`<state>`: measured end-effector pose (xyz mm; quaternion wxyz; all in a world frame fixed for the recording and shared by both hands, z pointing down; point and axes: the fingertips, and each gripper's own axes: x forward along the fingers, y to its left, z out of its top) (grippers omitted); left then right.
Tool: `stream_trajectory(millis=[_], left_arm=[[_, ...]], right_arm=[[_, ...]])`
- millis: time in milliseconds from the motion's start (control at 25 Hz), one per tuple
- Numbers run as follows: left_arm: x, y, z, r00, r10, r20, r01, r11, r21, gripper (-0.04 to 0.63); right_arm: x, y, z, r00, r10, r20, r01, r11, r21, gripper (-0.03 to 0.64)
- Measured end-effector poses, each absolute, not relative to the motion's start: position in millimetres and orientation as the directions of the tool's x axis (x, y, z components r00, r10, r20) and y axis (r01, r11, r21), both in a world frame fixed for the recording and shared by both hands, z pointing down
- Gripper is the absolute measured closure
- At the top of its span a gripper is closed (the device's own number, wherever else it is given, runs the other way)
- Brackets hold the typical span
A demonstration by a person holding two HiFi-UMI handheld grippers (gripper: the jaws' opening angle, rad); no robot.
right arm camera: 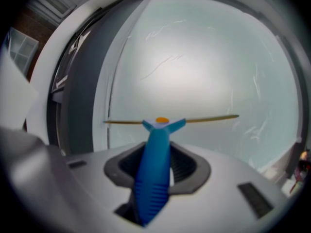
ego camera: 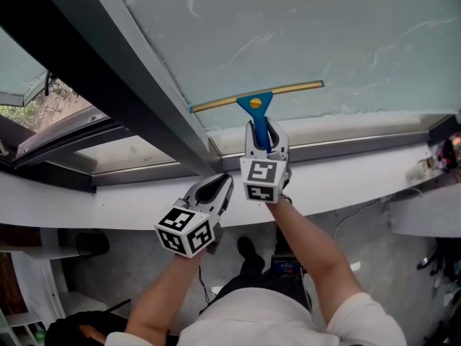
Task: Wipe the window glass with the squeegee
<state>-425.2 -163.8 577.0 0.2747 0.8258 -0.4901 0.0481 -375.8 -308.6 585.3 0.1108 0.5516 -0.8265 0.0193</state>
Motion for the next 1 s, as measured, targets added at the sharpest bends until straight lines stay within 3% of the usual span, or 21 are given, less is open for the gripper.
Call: stream_trajectory(millis=[1000], left_arm=[[-422.2,-161.9,629.0,0.521,-0.743,0.420,-0.835,-0.341,0.433,0.543]], right_arm=[[-375.4,-306.7,660.2,-0.360,-0.893,0.271,-0.912,0.397,0.097,0.466]])
